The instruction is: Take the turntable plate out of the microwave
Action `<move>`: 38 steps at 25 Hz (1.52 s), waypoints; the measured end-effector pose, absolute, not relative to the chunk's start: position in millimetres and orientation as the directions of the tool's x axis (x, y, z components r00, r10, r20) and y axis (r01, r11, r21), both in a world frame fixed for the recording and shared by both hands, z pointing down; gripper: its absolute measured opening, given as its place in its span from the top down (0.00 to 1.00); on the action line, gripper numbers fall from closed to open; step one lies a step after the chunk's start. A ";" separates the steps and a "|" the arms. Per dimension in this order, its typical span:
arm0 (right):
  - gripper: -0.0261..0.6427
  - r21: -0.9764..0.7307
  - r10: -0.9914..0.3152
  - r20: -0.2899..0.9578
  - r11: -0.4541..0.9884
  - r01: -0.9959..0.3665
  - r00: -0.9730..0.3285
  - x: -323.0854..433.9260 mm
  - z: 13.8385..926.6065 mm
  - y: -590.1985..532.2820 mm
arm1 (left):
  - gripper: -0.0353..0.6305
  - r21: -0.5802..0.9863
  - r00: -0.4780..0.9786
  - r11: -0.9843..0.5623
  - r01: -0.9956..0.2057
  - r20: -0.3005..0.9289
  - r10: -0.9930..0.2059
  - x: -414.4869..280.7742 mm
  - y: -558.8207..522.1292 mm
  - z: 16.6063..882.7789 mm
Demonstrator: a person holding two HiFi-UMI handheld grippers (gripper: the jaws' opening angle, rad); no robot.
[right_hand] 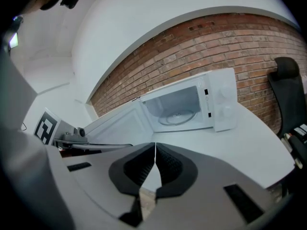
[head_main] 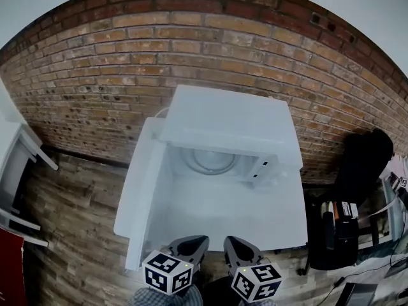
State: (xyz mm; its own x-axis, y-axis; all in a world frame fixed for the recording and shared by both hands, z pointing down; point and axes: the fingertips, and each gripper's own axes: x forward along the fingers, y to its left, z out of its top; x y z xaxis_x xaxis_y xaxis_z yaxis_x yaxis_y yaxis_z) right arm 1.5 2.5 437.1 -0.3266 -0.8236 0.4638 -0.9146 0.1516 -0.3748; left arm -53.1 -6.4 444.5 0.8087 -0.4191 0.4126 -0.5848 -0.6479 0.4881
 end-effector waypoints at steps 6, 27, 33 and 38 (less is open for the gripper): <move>0.93 -0.399 -0.812 0.486 0.121 -0.909 -0.322 14.0 451.8 -23.8 | 0.93 0.522 0.803 -0.612 -0.594 0.430 -0.412 -47.8 -28.6 461.0; 0.93 -0.732 -0.725 0.366 0.163 -0.661 -0.584 62.9 489.7 -155.9 | 0.93 0.545 0.648 -0.380 -0.748 0.475 -0.595 -6.8 -133.5 476.4; 0.93 -0.831 -0.720 0.336 0.077 -0.550 -0.607 63.5 508.7 -181.2 | 0.93 0.549 0.631 -0.346 -0.761 0.501 -0.592 -4.3 -143.9 487.3; 0.93 -0.864 -0.770 0.343 -0.034 -0.502 -0.538 71.2 519.9 -206.1 | 0.93 0.556 0.648 -0.359 -0.750 0.506 -0.570 -3.2 -161.3 489.5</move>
